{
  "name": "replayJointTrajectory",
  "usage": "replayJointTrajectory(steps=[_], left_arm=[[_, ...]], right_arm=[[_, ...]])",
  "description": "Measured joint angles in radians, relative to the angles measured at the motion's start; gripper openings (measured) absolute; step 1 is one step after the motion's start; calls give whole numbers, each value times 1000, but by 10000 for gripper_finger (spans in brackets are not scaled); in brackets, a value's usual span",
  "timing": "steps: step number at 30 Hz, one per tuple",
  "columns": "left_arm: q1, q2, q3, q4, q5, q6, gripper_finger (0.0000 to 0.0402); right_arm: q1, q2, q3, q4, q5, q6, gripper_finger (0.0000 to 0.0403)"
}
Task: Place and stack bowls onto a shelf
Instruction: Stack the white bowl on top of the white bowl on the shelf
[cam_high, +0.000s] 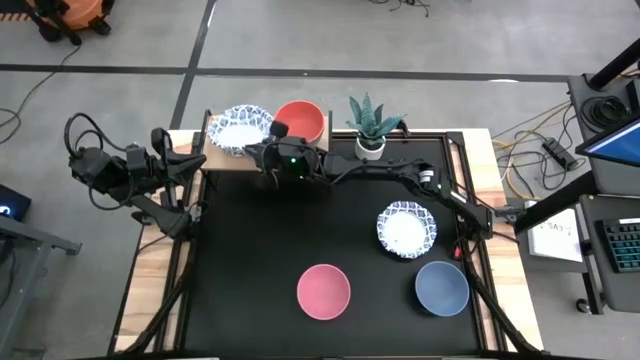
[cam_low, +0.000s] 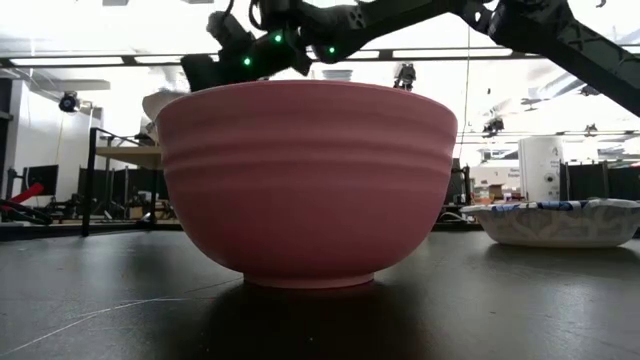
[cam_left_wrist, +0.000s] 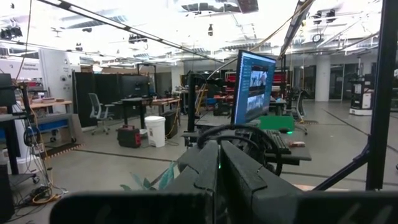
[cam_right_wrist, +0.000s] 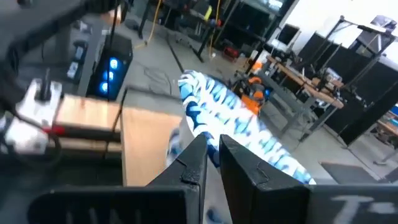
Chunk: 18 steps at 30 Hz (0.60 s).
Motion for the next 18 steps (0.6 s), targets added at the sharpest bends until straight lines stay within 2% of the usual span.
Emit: replayJointTrajectory(steps=[6,18], left_arm=[[0,1,0,-3,0,0,0],[0,2,0,-12,0,-5,0]], right_arm=[[5,-11,11,64,-1,-24,34],[-13,-1,-26,38,-8,2,34]])
